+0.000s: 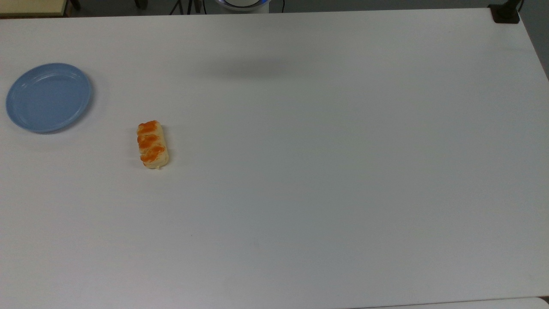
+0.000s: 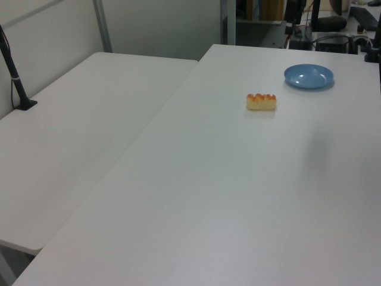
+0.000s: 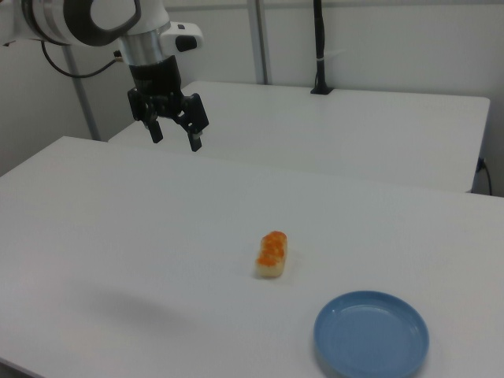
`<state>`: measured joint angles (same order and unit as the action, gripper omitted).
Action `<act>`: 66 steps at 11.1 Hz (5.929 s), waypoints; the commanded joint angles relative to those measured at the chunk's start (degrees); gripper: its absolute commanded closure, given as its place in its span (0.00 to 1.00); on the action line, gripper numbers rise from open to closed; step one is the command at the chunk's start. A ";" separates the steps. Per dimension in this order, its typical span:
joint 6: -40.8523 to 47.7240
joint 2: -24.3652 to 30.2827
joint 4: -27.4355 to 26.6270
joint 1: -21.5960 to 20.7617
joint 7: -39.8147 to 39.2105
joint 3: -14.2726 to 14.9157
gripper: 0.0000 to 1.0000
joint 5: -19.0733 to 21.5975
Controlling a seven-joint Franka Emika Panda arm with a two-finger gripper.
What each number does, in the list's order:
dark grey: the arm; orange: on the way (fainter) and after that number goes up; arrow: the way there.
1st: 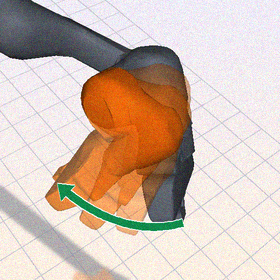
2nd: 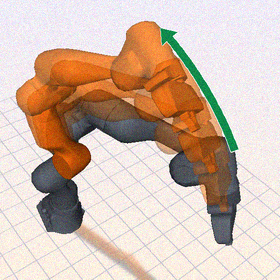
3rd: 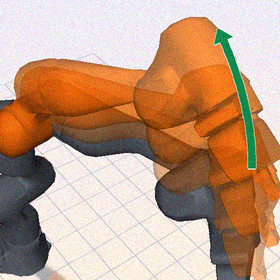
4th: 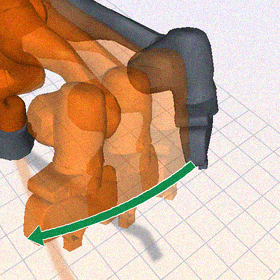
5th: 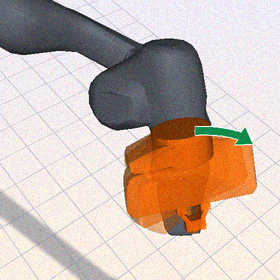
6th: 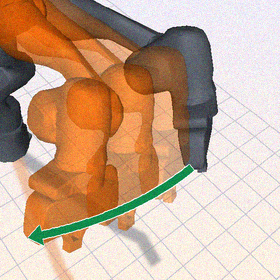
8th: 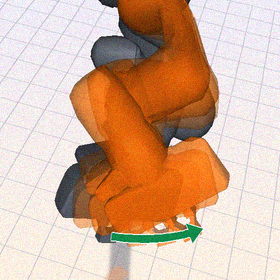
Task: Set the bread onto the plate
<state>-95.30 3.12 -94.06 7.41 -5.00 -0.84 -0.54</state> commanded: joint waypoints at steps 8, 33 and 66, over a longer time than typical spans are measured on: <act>-1.37 -2.93 -0.51 2.51 -13.97 0.93 0.00 -1.65; -27.67 -22.11 -6.49 11.90 -7.97 0.49 0.66 -6.41; -6.13 -3.83 -2.27 -4.32 22.12 7.97 0.00 -0.43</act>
<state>-103.17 -1.59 -97.08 7.87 10.77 6.58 -1.66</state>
